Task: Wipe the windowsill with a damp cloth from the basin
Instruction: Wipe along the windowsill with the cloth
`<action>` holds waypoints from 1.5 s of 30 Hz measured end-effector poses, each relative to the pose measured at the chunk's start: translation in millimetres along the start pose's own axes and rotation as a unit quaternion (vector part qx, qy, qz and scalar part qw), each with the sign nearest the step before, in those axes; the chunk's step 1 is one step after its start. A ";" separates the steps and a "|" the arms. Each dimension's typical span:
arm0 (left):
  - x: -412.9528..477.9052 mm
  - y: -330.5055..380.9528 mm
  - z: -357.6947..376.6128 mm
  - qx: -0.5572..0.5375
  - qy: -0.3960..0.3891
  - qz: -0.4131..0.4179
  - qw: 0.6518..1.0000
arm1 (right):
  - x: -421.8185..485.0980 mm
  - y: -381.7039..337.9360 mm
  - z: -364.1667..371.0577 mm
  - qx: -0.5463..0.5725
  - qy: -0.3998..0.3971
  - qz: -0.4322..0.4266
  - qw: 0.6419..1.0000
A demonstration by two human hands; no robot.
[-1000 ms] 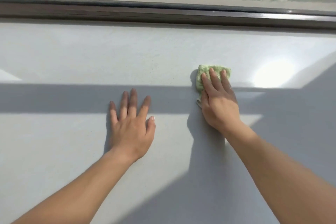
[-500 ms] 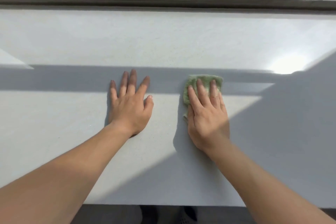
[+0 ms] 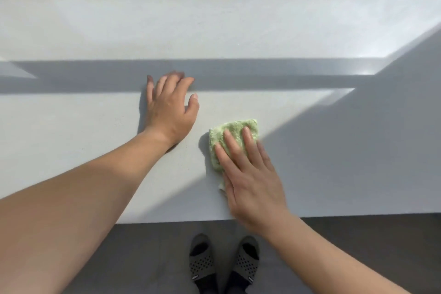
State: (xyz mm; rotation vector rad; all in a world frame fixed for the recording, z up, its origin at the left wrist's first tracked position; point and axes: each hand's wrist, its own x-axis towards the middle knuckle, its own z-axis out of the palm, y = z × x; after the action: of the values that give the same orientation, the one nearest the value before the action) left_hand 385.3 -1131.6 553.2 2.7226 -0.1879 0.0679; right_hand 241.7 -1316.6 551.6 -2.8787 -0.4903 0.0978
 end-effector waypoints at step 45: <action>-17.5 114.7 52.9 0.098 -0.079 -0.100 0.987 | 50.6 161.7 -38.5 0.015 0.040 0.184 0.982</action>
State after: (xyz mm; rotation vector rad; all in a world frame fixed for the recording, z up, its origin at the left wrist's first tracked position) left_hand 352.8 -1254.9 548.9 2.9287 0.0524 -0.1975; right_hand 345.0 -1456.4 551.1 -2.8933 0.0611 0.0480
